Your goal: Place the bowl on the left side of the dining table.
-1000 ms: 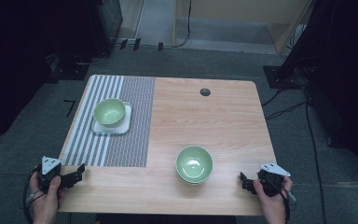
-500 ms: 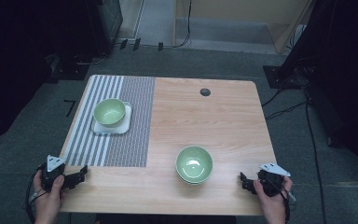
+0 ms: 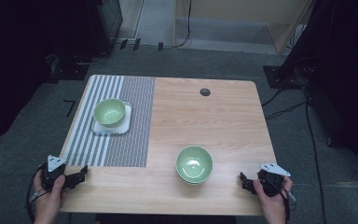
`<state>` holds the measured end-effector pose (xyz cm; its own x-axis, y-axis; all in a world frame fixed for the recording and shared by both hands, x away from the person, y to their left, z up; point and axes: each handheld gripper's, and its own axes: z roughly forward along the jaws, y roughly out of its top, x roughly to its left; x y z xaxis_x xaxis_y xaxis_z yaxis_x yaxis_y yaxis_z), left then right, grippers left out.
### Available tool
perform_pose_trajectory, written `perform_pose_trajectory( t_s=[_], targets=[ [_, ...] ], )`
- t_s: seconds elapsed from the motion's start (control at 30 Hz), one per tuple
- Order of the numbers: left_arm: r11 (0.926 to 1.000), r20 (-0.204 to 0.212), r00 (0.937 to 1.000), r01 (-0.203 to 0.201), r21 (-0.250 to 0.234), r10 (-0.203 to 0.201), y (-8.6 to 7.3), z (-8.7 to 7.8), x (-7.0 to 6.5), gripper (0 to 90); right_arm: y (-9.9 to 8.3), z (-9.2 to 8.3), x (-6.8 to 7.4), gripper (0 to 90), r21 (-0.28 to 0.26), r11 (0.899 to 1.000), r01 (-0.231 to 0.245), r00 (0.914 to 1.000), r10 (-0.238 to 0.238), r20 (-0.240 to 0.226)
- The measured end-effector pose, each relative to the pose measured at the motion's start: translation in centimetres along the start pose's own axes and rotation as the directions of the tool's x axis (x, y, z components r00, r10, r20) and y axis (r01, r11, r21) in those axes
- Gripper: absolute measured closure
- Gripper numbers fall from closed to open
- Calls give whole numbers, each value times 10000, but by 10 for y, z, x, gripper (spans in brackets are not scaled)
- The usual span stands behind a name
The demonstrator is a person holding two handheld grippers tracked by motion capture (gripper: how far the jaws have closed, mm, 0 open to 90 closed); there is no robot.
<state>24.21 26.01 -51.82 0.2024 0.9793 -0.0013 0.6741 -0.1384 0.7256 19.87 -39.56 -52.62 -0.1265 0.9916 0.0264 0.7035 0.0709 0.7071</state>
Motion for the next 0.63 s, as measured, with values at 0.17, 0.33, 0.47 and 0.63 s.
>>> perform_pose_trajectory(
  t_s=[0.17, 0.33, 0.47, 0.63],
  targets=[
    [10000, -3, 10000, -7, 2, 7, 0, 0, 0, 83, 0, 0, 0, 0, 0, 10000, 0, 10000, 0, 1],
    [10000, -7, 10000, -3, 6, 3, 0, 0, 0, 83, 0, 0, 0, 0, -1, 10000, -2, 10000, 2, 1],
    [10000, -33, 10000, 12, 10, -12, 0, 0, 0, 82, 0, 0, 0, 0, -1, 10000, -4, 10000, 4, 0],
    [10000, -30, 10000, 8, 10, -8, 0, 0, 0, 83, 0, 0, 0, 0, -4, 10000, -47, 10000, 47, 37]
  ],
)
